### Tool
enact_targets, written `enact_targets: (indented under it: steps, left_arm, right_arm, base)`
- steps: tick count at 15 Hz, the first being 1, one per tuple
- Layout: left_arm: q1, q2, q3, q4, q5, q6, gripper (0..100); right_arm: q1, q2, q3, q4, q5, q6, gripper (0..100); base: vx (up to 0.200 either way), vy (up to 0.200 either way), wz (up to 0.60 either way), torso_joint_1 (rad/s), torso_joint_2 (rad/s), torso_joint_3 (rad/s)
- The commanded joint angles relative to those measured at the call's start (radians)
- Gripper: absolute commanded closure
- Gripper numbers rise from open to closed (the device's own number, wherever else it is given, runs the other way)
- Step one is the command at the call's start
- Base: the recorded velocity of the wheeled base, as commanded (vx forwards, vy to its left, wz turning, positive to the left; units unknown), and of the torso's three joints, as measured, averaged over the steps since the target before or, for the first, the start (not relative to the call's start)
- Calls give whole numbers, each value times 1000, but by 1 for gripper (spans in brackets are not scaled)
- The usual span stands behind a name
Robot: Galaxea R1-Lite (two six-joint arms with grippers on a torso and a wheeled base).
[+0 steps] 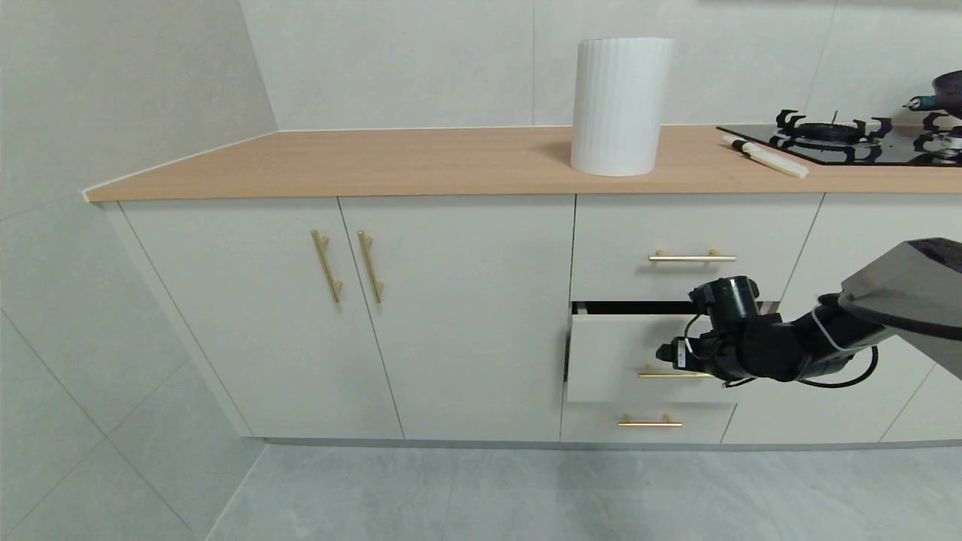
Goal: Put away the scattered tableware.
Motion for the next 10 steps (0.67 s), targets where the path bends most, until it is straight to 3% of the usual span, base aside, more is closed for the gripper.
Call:
enact_targets:
  steps: [1, 6, 10]
  left_arm:
    - [1, 0, 0, 0, 0, -1, 0]
    - [1, 0, 0, 0, 0, -1, 0]
    - [1, 0, 0, 0, 0, -1, 0]
  right_arm:
    - [-13, 72, 26, -193, -15, 4, 0]
    - [-22, 151, -9, -377, -67, 4, 0]
    - [-25, 168, -58, -378, -88, 47, 0]
  base:
    - [0, 0, 0, 0, 0, 0]
    - [0, 0, 0, 0, 0, 0]
    - [0, 0, 0, 0, 0, 0]
